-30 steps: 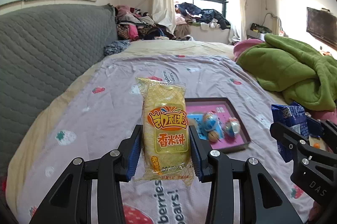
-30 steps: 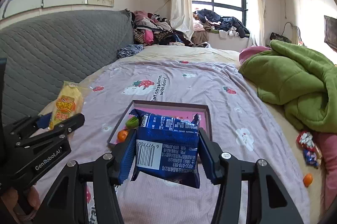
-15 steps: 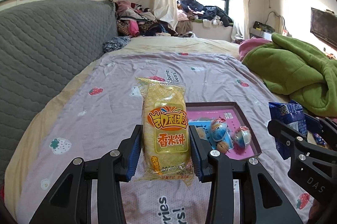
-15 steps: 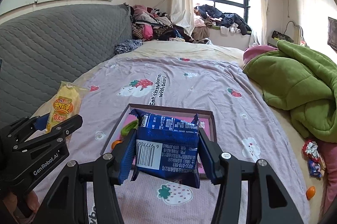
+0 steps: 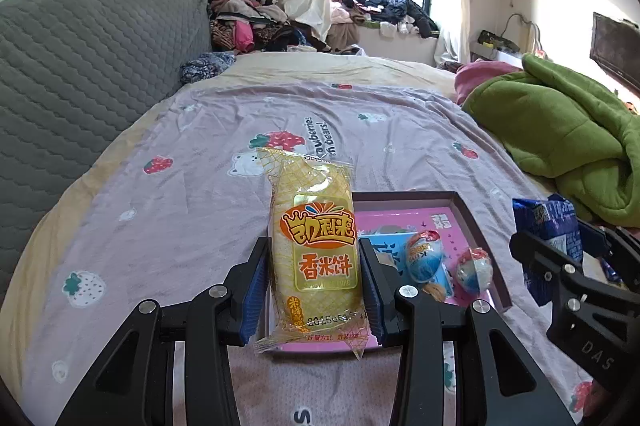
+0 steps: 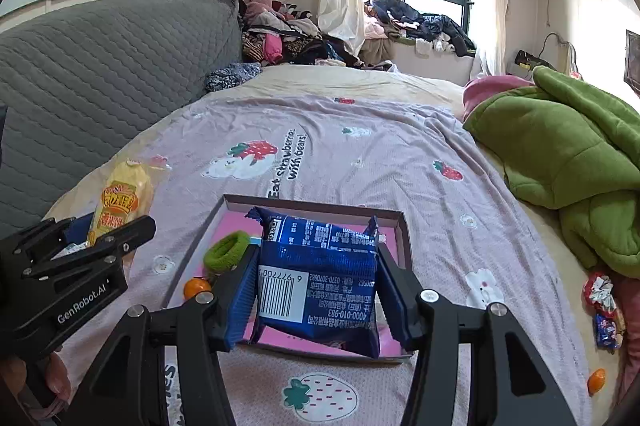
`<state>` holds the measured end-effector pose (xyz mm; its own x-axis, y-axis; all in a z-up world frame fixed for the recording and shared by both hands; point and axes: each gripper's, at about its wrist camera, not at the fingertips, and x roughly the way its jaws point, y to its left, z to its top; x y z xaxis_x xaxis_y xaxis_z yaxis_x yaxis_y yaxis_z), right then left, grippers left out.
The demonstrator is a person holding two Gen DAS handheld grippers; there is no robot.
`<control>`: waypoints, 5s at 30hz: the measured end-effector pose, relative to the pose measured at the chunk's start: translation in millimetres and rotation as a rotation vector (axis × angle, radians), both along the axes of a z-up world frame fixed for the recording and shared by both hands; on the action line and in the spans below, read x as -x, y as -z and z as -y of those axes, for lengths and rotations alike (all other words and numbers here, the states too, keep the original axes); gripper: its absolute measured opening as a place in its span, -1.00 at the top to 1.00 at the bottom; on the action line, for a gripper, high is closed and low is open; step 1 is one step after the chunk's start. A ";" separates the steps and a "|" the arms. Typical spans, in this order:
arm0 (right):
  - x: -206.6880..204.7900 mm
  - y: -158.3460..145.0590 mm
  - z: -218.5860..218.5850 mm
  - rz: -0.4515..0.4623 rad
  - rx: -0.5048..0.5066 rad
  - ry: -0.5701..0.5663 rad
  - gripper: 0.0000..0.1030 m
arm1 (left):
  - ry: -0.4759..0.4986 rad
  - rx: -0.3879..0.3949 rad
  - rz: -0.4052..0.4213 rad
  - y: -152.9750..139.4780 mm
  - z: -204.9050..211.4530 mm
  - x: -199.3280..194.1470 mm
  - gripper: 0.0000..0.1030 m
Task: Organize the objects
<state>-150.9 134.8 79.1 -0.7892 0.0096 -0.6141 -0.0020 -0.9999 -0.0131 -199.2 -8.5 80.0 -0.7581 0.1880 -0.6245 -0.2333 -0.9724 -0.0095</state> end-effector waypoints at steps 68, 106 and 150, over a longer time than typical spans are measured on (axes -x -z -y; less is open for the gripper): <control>57.5 125.4 -21.8 0.096 -0.091 0.039 -0.08 | 0.080 0.065 0.106 131.9 -50.4 54.6 0.15; 55.3 118.1 -28.2 0.116 0.016 0.026 -0.14 | 0.146 -0.011 0.139 122.0 -33.2 40.1 -0.38; -29.5 -4.1 -7.0 -0.099 0.037 -0.036 -0.23 | 0.016 -0.008 -0.071 -14.1 2.1 -58.9 -0.44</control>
<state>-121.3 141.8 83.2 -0.8456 -0.0410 -0.5322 0.0348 -0.9992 0.0218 -140.3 -10.7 94.1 -0.7974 0.2052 -0.5675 -0.2489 -0.9685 -0.0005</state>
